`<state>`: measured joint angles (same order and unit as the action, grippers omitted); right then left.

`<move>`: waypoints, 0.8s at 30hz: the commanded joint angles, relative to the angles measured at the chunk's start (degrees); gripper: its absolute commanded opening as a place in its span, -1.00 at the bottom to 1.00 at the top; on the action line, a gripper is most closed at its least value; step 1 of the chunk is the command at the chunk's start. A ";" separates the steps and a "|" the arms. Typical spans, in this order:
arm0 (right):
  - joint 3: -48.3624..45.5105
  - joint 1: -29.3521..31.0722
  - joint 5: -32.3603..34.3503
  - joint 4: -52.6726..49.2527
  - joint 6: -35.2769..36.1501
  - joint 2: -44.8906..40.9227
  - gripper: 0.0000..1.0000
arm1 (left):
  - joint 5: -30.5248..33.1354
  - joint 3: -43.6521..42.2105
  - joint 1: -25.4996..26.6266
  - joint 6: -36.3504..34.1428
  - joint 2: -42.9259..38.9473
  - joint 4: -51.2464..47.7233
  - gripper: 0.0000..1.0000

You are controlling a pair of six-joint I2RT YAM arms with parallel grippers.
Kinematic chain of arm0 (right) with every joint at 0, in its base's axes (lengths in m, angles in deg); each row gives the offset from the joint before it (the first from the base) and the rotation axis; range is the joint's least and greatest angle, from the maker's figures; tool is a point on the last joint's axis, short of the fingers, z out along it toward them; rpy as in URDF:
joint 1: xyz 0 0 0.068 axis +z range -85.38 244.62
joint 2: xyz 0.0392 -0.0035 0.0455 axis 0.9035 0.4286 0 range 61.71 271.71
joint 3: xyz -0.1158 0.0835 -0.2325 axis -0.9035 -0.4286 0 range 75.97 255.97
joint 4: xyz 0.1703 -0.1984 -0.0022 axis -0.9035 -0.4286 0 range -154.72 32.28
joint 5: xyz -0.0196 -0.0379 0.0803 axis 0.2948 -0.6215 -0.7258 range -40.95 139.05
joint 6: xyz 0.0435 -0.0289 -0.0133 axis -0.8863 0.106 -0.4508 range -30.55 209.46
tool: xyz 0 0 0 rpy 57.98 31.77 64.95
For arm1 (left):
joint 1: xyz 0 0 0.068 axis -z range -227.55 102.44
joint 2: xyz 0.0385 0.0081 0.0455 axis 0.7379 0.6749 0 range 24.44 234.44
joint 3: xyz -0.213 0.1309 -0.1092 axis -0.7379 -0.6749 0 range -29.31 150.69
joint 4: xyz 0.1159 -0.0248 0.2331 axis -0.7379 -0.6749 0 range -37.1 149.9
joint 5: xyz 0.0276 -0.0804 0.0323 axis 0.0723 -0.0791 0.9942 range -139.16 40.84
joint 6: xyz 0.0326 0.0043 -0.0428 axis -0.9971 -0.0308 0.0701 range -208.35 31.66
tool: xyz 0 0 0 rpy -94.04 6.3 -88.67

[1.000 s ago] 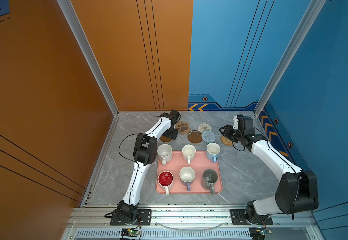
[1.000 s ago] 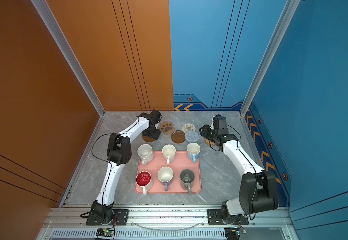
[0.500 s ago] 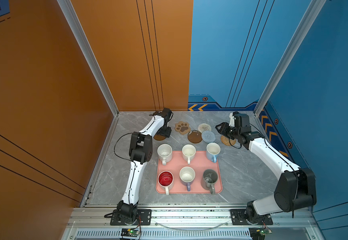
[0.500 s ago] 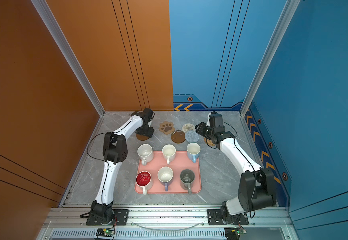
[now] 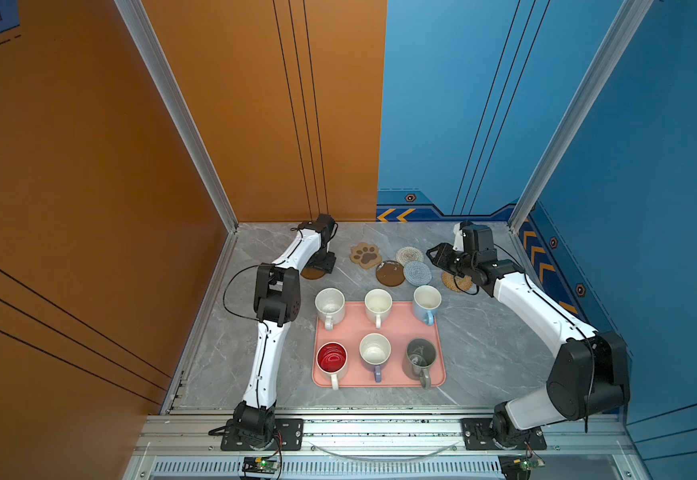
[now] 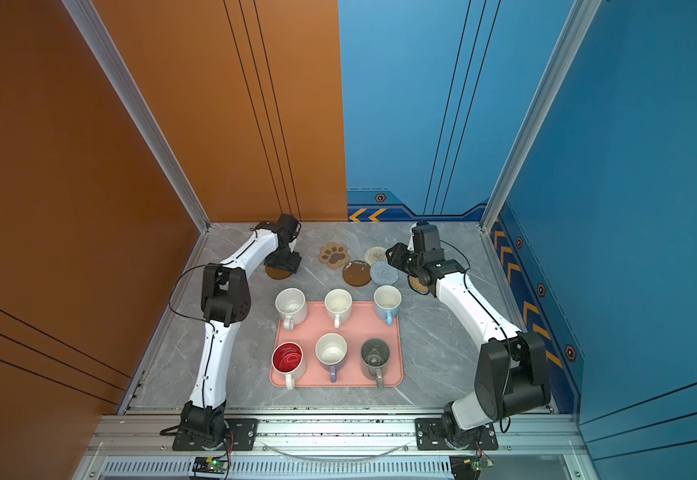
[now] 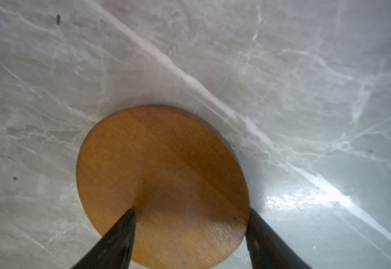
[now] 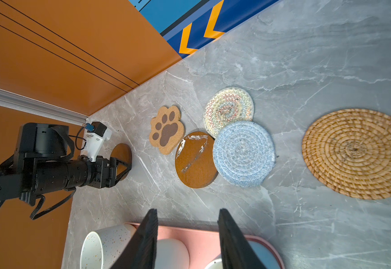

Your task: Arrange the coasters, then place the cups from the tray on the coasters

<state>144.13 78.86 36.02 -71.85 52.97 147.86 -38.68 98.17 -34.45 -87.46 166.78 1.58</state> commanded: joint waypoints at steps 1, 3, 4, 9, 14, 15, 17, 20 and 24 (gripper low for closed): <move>2.09 0.78 1.66 -1.75 -0.06 0.75 -0.17 | 0.74 1.57 -0.62 -1.13 0.78 -1.80 0.49; 2.69 1.03 1.50 -1.70 -0.07 1.33 -0.17 | 0.12 2.61 -0.59 -1.30 0.33 -1.85 0.51; 3.13 1.19 1.42 -1.70 0.05 1.62 -0.17 | -0.01 3.00 -0.56 -1.30 0.04 -1.95 0.51; 5.58 2.23 0.99 -1.96 0.37 3.51 -0.17 | 0.37 3.91 0.03 -1.65 -2.95 -1.92 0.55; 9.22 3.14 -0.12 -2.04 0.96 7.03 -0.16 | 0.51 4.09 0.91 -1.64 -6.05 -1.83 0.59; 10.39 3.38 -0.36 -2.04 1.11 8.18 -0.16 | 0.19 4.24 1.17 -1.51 -6.72 -1.86 0.59; 13.08 3.70 -1.45 -2.21 1.32 10.94 -0.17 | -1.01 4.97 1.75 -1.03 -7.39 -1.81 0.59; 18.89 4.37 -4.13 -3.20 1.85 16.35 -0.27 | -4.55 8.01 2.72 -0.05 -6.75 -1.78 0.56; 28.05 5.25 -7.39 -5.80 2.56 24.76 -0.42 | -9.57 14.23 4.25 1.22 -3.28 -1.79 0.52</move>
<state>167.38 83.36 32.13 -74.28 54.19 168.69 -42.94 108.27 -31.50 -87.63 162.37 0.70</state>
